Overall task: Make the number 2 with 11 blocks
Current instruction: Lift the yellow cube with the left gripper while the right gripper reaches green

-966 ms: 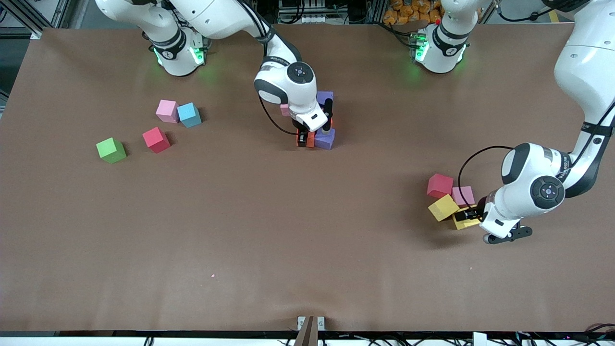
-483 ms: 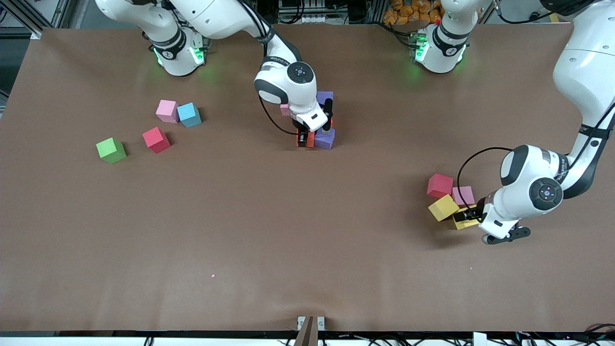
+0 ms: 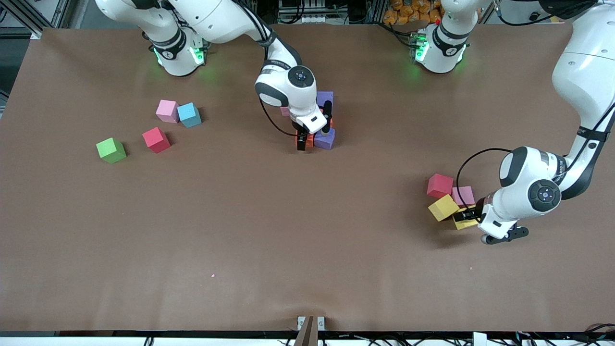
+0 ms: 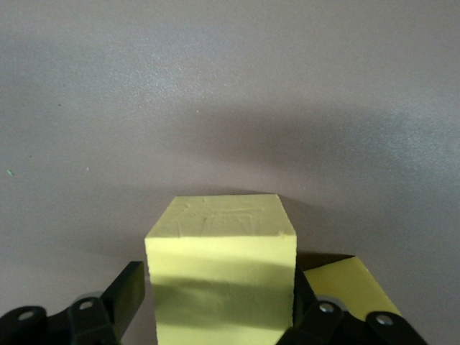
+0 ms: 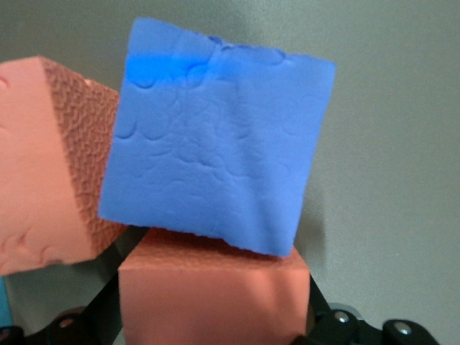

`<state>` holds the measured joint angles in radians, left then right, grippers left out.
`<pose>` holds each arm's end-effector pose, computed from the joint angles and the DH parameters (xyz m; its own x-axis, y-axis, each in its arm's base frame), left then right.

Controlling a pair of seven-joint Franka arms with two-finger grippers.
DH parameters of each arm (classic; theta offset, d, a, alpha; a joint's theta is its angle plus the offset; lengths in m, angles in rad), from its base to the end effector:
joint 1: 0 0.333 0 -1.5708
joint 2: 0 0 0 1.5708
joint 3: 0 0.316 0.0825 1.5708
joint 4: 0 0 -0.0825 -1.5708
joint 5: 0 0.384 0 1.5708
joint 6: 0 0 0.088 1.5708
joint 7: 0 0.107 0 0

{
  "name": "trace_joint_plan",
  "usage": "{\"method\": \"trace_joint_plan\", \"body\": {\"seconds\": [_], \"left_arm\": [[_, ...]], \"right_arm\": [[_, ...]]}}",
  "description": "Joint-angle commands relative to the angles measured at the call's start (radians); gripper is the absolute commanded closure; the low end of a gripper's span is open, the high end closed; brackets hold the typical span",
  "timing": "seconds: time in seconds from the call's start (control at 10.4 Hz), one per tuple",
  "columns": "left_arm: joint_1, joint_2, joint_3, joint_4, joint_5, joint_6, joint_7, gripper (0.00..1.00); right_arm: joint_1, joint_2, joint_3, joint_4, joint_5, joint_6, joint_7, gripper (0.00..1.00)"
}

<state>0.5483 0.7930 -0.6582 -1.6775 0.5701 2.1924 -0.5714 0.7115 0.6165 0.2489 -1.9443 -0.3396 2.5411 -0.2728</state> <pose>0.6673 -0.0067 0.2043 0.9710 0.2289 -0.0684 0.2283 -0.9734 -0.0170 0.3542 0.5066 0.1696 0.1020 0.9948 -0.0059 0.9935 -0.1016 0.0509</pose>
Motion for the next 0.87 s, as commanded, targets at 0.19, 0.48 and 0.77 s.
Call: {"method": "trace_joint_plan", "body": {"seconds": [0.19,0.48,0.77], "left_arm": [[-0.008,0.009,0.005,0.015,0.022,0.003,0.011,0.39],[-0.004,0.008,0.008,0.044,0.027,0.003,0.067,0.54],[0.004,-0.015,0.014,0.059,0.019,0.003,0.116,0.54]], "right_arm": [[0.022,-0.007,-0.016,0.03,-0.024,-0.005,0.014,0.0],[0.02,-0.04,-0.016,0.025,-0.022,-0.019,0.017,0.0],[0.019,-0.078,-0.014,0.015,-0.022,-0.042,0.015,0.0]]}}
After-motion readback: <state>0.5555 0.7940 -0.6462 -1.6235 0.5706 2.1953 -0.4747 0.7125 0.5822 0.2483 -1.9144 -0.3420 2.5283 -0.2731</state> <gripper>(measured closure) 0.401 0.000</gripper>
